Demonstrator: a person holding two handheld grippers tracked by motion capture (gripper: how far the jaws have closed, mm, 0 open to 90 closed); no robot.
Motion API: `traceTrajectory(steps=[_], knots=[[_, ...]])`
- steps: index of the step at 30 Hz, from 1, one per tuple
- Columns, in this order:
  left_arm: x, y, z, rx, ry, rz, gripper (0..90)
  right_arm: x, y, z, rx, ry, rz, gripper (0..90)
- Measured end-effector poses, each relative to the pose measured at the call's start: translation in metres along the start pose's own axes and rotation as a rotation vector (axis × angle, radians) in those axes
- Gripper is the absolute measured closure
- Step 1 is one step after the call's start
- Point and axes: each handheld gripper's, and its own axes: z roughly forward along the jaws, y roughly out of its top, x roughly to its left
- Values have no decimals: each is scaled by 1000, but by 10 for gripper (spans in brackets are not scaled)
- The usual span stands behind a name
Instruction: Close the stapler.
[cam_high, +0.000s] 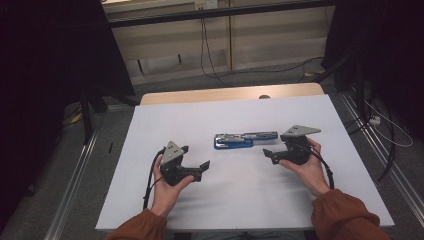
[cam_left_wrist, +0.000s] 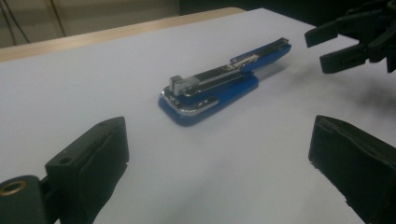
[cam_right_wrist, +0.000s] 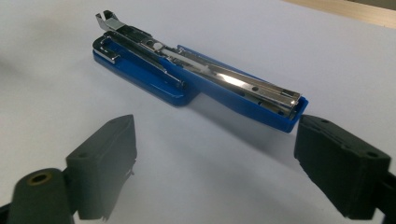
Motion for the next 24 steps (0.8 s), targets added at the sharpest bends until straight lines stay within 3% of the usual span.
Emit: traceTrajectory(steps=[6, 14, 18, 20, 22, 24], knots=[[4, 9, 17, 12, 23, 56, 56, -1, 0, -1, 2, -13, -11, 262], [6, 14, 42, 44, 28, 74, 63, -3, 0, -3, 7, -1, 20, 504], [9, 22, 54, 45, -4, 62, 90, -6, -1, -4, 9, 2, 35, 586], [10, 25, 59, 48, 27, 75, 89, -8, -2, -5, 3, -6, 34, 659], [11, 27, 65, 37, 26, 61, 94, -10, -2, -4, 15, -7, 38, 692], [14, 31, 69, 39, 50, 77, 99, -13, -4, -3, 29, -23, 41, 753]])
